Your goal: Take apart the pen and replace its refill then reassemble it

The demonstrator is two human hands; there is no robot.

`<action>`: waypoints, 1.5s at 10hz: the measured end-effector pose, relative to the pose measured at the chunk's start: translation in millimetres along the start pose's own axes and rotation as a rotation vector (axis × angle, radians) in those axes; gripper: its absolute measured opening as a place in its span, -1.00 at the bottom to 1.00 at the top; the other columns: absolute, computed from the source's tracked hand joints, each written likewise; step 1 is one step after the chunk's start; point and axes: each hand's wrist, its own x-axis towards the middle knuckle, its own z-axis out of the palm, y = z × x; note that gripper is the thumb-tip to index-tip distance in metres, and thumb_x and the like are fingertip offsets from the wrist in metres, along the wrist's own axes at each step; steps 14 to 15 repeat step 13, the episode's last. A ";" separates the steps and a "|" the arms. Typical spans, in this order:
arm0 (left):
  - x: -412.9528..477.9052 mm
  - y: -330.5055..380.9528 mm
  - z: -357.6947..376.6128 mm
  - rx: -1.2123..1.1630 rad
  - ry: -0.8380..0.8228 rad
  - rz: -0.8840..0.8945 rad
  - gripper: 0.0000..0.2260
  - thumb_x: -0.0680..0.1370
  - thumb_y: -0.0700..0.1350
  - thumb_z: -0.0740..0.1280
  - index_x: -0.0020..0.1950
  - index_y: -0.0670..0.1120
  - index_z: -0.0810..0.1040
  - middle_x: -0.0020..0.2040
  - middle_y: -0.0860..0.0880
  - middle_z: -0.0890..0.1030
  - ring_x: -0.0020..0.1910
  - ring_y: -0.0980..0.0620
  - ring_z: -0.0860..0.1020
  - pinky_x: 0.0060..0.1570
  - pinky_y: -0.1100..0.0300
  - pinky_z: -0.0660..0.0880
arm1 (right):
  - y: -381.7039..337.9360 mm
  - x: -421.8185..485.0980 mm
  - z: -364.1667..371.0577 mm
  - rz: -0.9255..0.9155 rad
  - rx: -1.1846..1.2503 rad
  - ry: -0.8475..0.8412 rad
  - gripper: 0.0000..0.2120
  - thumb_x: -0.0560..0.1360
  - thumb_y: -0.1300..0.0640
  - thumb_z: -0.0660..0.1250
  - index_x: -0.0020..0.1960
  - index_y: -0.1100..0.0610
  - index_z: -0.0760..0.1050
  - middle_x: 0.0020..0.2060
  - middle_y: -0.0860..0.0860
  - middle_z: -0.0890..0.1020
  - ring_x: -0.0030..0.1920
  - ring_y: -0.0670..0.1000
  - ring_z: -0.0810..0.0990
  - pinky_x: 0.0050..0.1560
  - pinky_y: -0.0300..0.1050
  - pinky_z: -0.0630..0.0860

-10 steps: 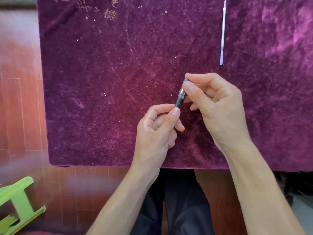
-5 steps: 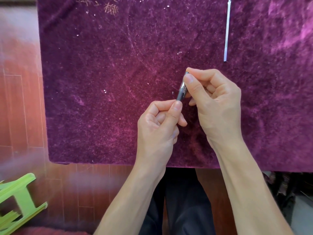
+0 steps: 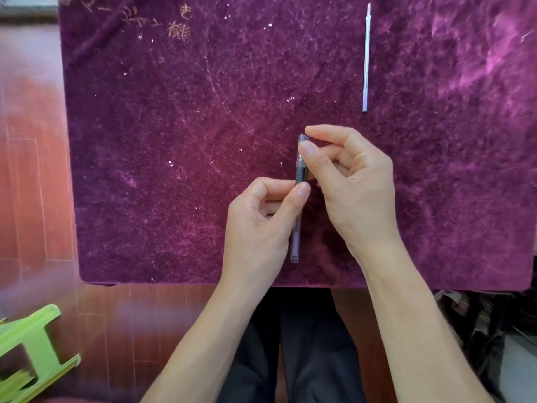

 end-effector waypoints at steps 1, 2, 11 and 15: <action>4.2 3.1 -2.5 0.151 0.012 0.021 -0.93 0.56 -0.03 0.48 -0.04 0.00 0.72 -0.16 0.06 0.76 -0.27 0.24 0.66 -0.24 0.34 0.58 | 2.3 -0.8 -2.7 0.065 0.004 0.007 -0.84 0.62 0.08 0.49 0.17 0.08 0.64 -0.21 -0.01 0.76 -0.23 -0.05 0.76 -0.19 -0.28 0.61; 8.7 5.6 -3.2 0.239 0.035 0.007 -0.91 0.55 -0.01 0.49 -0.04 0.00 0.73 -0.18 0.05 0.76 -0.27 0.18 0.69 -0.28 0.25 0.63 | 6.2 -3.0 -8.6 0.118 0.008 -0.002 -0.89 0.64 0.10 0.46 0.13 0.12 0.65 -0.19 0.00 0.77 -0.26 -0.18 0.73 -0.24 -0.40 0.56; 105.3 124.2 2.8 0.734 0.153 -0.076 -0.74 0.47 0.01 0.44 0.07 -0.09 0.71 0.00 -0.10 0.75 0.09 -0.08 0.69 0.21 0.03 0.56 | -30.5 -94.4 -102.7 0.477 -0.343 -0.082 -0.88 0.67 0.05 0.34 -0.01 -0.08 0.62 -0.14 -0.09 0.73 -0.14 -0.03 0.74 0.00 -0.08 0.67; 43.0 125.8 -24.6 0.514 -0.085 -0.162 -0.88 0.56 -0.09 0.42 -0.08 -0.13 0.69 -0.21 -0.12 0.68 -0.36 0.04 0.59 -0.21 0.20 0.58 | -79.8 -111.4 -106.9 0.468 -0.301 -0.019 -0.83 0.68 0.05 0.34 -0.06 -0.15 0.58 -0.13 -0.09 0.73 -0.13 -0.07 0.72 -0.04 -0.16 0.64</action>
